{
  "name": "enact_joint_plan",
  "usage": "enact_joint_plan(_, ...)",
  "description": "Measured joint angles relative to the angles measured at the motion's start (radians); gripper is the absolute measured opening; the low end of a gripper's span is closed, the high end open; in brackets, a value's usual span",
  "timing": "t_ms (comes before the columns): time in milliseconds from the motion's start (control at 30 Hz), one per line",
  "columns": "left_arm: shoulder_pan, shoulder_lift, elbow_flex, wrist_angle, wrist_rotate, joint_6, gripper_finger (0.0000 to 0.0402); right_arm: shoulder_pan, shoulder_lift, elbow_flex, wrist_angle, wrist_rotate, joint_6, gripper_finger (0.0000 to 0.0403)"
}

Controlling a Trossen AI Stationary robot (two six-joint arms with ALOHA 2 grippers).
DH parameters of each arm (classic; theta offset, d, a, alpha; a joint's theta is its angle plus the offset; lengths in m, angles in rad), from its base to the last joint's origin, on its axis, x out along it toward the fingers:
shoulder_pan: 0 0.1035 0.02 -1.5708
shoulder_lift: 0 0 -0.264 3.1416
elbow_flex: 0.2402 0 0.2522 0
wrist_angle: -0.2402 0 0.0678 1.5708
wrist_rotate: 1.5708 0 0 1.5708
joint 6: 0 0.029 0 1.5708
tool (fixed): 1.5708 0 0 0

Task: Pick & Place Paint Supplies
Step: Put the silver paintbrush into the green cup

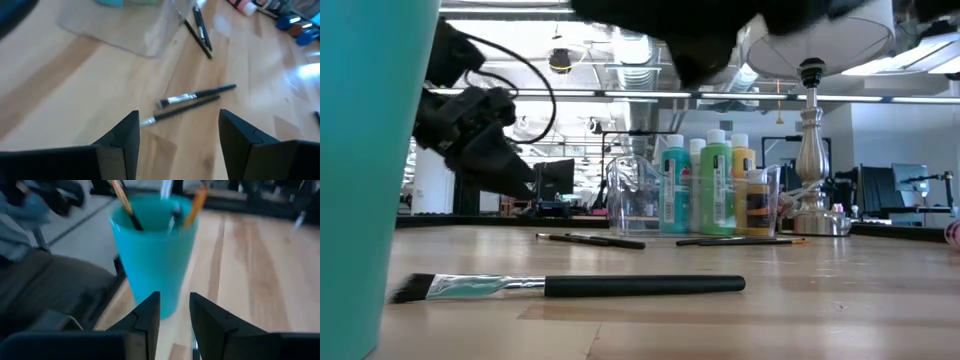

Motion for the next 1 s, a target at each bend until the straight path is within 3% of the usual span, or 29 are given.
enact_joint_plan(133,-0.063,-0.008,-0.052,0.076,0.005,-0.038,0.0163,-0.01,0.073,0.077,-0.006,0.04,0.019,0.0106)
enact_joint_plan(333,-0.144,-0.008,-0.084,0.137,0.004,-0.069,0.0163,-0.003,0.077,0.104,-0.129,0.13,0.085,0.015)
enact_joint_plan(667,-0.2,-0.008,-0.085,0.184,0.0,-0.079,0.0163,0.006,0.078,0.104,-0.25,0.155,0.194,0.0226)
enact_joint_plan(1000,-0.2,-0.008,-0.085,0.213,0.0,-0.079,0.0163,0.007,0.078,0.103,-0.37,0.155,0.247,0.0215)
